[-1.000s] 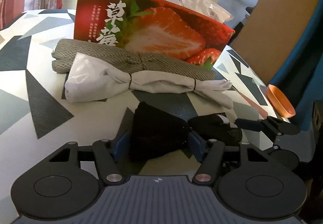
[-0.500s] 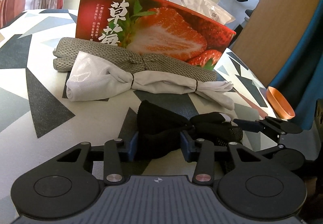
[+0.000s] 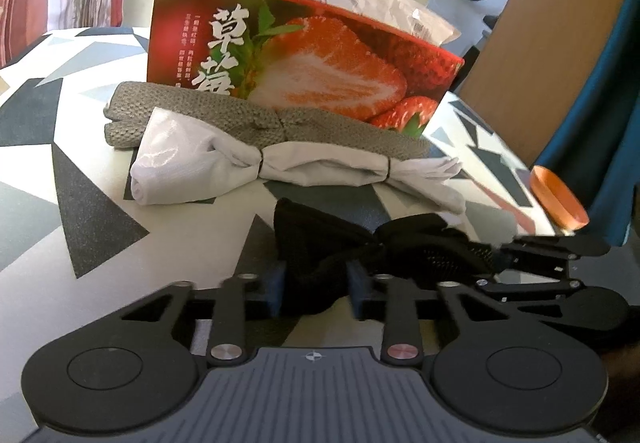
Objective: Organize soft objects
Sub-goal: 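Close the left gripper on the black gloves while the right gripper also closes on them, then lift the black gloves with both grippers and carry them over the red box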
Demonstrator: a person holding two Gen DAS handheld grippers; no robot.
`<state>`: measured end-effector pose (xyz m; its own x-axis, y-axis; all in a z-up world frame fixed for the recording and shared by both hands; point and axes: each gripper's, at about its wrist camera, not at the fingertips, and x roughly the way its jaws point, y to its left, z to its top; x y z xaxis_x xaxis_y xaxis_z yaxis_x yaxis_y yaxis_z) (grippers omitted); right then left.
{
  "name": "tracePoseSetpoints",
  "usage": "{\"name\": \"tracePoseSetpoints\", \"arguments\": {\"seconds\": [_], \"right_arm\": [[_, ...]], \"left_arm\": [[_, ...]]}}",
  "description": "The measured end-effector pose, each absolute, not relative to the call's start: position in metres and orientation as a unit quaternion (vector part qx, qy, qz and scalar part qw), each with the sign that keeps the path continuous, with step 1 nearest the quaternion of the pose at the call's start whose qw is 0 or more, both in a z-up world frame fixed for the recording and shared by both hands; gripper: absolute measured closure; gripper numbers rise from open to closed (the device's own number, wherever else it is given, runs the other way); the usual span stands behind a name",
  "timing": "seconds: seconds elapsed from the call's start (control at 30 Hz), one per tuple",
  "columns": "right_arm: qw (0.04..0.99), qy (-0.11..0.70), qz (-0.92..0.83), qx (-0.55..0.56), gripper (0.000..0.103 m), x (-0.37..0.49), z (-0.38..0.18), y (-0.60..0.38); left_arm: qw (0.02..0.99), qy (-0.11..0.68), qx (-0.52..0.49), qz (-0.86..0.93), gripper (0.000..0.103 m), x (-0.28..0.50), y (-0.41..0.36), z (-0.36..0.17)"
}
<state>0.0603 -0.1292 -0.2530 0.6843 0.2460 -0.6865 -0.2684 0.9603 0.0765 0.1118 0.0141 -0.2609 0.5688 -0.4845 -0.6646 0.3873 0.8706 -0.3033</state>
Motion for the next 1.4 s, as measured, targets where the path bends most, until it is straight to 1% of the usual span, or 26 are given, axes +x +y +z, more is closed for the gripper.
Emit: {"name": "tracePoseSetpoints", "arguments": {"seconds": [0.07, 0.13, 0.4, 0.57, 0.77, 0.93, 1.03, 1.13, 1.27, 1.33, 1.4], "right_arm": [[0.917, 0.371, 0.147, -0.007, 0.079, 0.059, -0.252, -0.129], [0.919, 0.364, 0.152, -0.002, 0.082, 0.057, -0.248, -0.129], [0.929, 0.334, 0.158, 0.015, 0.084, 0.053, -0.229, -0.13], [0.938, 0.306, 0.163, 0.015, 0.084, 0.054, -0.203, -0.132], [0.948, 0.264, 0.176, 0.007, 0.084, 0.067, -0.158, -0.13], [0.956, 0.23, 0.183, 0.005, 0.084, 0.094, -0.114, -0.131], [0.958, 0.214, 0.188, 0.001, 0.084, 0.115, -0.09, -0.133], [0.96, 0.204, 0.19, -0.017, 0.084, 0.141, -0.071, -0.133], [0.96, 0.202, 0.193, -0.019, 0.084, 0.181, -0.055, -0.134], [0.958, 0.211, 0.196, -0.006, 0.083, 0.204, -0.054, -0.137], [0.956, 0.22, 0.192, 0.002, 0.083, 0.224, -0.057, -0.137]], "left_arm": [[0.887, 0.384, -0.059, -0.248, 0.085, 0.109, 0.014, -0.257], [0.89, 0.378, -0.059, -0.249, 0.086, 0.108, 0.014, -0.254], [0.904, 0.342, -0.065, -0.249, 0.087, 0.099, 0.017, -0.233], [0.916, 0.307, -0.061, -0.252, 0.087, 0.098, 0.019, -0.205], [0.935, 0.246, -0.056, -0.249, 0.087, 0.107, 0.02, -0.154], [0.946, 0.209, -0.056, -0.242, 0.087, 0.129, 0.018, -0.112], [0.949, 0.197, -0.073, -0.236, 0.087, 0.147, 0.019, -0.094], [0.954, 0.182, -0.065, -0.23, 0.087, 0.17, 0.016, -0.079], [0.953, 0.196, -0.078, -0.219, 0.087, 0.208, 0.018, -0.07], [0.949, 0.212, -0.098, -0.213, 0.087, 0.23, 0.021, -0.071], [0.948, 0.224, -0.093, -0.206, 0.087, 0.246, 0.021, -0.075]]}}
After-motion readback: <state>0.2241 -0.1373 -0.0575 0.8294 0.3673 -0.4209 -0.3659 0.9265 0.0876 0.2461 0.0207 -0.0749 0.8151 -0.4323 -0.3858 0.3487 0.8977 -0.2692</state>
